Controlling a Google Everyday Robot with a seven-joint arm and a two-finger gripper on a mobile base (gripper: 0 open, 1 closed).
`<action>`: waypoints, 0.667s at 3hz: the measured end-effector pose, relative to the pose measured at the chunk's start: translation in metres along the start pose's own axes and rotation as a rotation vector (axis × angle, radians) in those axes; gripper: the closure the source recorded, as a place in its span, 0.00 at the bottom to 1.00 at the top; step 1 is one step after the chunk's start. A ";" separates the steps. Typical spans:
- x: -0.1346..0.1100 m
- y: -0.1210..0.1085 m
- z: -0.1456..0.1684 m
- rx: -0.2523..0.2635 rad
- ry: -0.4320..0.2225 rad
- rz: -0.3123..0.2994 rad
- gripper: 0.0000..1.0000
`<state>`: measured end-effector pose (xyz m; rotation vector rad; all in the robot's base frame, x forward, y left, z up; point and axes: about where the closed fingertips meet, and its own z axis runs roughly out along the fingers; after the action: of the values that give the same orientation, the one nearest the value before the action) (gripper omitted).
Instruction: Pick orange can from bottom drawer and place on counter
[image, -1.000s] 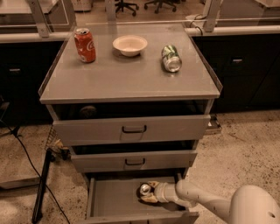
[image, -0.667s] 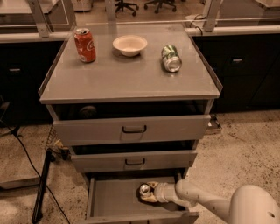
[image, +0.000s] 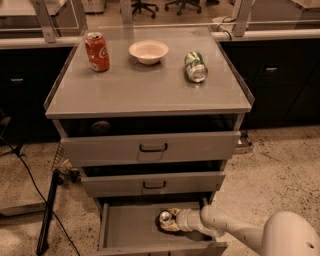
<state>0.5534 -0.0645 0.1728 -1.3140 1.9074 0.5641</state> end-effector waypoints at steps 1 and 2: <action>-0.019 0.006 -0.017 -0.061 0.000 -0.027 1.00; -0.056 0.015 -0.050 -0.122 -0.007 -0.062 1.00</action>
Offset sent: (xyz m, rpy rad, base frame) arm -0.0343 0.0028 0.1446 0.0144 0.0308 0.2286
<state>0.5348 -0.0609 0.2467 -1.4406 1.8445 0.6615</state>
